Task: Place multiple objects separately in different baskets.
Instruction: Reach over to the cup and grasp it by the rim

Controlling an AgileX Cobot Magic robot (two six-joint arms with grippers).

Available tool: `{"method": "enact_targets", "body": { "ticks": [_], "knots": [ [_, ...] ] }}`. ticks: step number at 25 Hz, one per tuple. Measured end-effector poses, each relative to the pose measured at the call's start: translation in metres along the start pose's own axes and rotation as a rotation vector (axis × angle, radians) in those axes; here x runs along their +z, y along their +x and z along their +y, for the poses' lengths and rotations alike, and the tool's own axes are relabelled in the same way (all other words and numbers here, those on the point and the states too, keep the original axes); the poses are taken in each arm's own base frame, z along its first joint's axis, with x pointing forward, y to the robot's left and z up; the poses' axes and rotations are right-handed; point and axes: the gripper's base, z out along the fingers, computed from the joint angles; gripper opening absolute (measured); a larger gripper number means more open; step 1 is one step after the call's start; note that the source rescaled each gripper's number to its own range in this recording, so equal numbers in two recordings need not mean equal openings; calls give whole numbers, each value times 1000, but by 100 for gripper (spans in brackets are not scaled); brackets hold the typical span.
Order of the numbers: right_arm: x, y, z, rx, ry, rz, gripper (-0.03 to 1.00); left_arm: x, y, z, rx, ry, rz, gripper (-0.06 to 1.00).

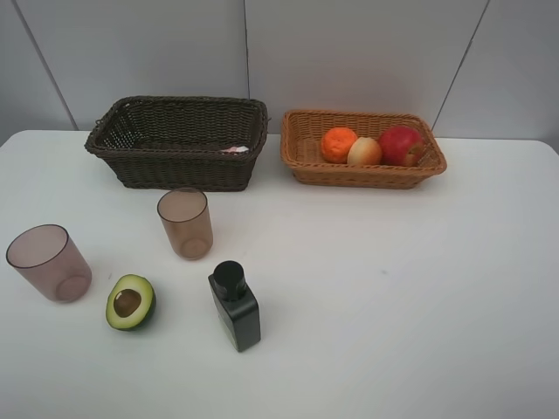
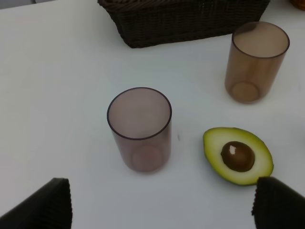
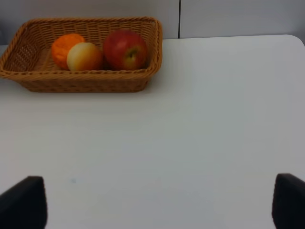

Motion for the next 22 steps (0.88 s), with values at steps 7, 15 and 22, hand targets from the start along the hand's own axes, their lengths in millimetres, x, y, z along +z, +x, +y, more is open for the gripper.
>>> {"method": "enact_targets", "body": {
  "ticks": [7,15,22],
  "knots": [
    [0,0,0,0,0,0,100,0,0,0,0,0,0,100],
    [0,0,0,0,0,0,100,-1,-1,0,-12,3,-5,100],
    [0,0,0,0,0,0,100,-5,-33,0,-24,4,52,100]
  ]
}}
